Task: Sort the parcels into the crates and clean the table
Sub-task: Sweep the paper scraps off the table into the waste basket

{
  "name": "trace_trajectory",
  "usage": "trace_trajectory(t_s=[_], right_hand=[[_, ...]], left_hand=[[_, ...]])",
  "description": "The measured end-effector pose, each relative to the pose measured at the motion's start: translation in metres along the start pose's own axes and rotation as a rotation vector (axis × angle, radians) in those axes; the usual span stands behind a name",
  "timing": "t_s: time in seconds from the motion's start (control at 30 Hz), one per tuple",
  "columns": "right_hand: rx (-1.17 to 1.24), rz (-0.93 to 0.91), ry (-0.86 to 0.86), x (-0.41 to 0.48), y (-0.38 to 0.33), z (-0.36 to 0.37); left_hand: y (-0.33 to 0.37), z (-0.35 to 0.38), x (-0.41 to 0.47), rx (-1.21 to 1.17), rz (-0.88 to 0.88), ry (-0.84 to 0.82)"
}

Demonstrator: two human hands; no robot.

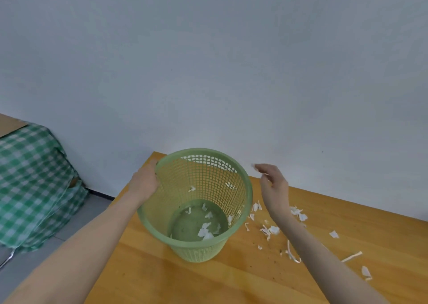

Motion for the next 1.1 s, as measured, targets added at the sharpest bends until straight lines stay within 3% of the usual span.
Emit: trace_trajectory(t_s=[0.13,0.2,0.37,0.43,0.57,0.63,0.77,0.83,1.1], right_hand=[[-0.146,-0.381,-0.292,-0.052,-0.041,0.051],[-0.376,-0.545,-0.287,-0.065,-0.036,0.071],[-0.685,-0.511,-0.267,-0.044,-0.007,0.081],[-0.635,-0.417,-0.211,-0.038,-0.001,0.076],[-0.109,-0.037,-0.035,-0.049,0.028,0.047],[-0.049,0.14,0.065,-0.065,0.072,0.032],[-0.61,0.653,-0.036,-0.104,0.212,0.001],[-0.707,0.837,-0.073,-0.121,0.247,-0.023],[-0.918,0.94,-0.276,-0.108,0.269,-0.086]], left_hand=[[-0.006,-0.004,-0.009,0.011,-0.001,0.017],[-0.01,-0.005,-0.012,0.004,-0.009,0.029],[-0.002,-0.004,-0.013,0.028,-0.029,0.04],[0.0,-0.004,-0.011,0.049,-0.032,0.042],[-0.005,-0.002,-0.011,0.048,-0.05,0.058],[-0.004,-0.003,-0.008,0.058,-0.035,0.057],[-0.007,0.001,-0.006,0.09,-0.022,0.029],[-0.013,0.004,-0.003,0.125,-0.024,0.017],[-0.019,0.011,0.001,0.156,-0.018,0.005]])
Point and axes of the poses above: each hand's wrist, its own x-axis towards the middle knuckle, its own z-axis out of the palm, y = z × x, the point moved 7 cm from there along x, towards the middle knuckle, and after that the axes turned 13 degrees about z, right-handed, at the moved point
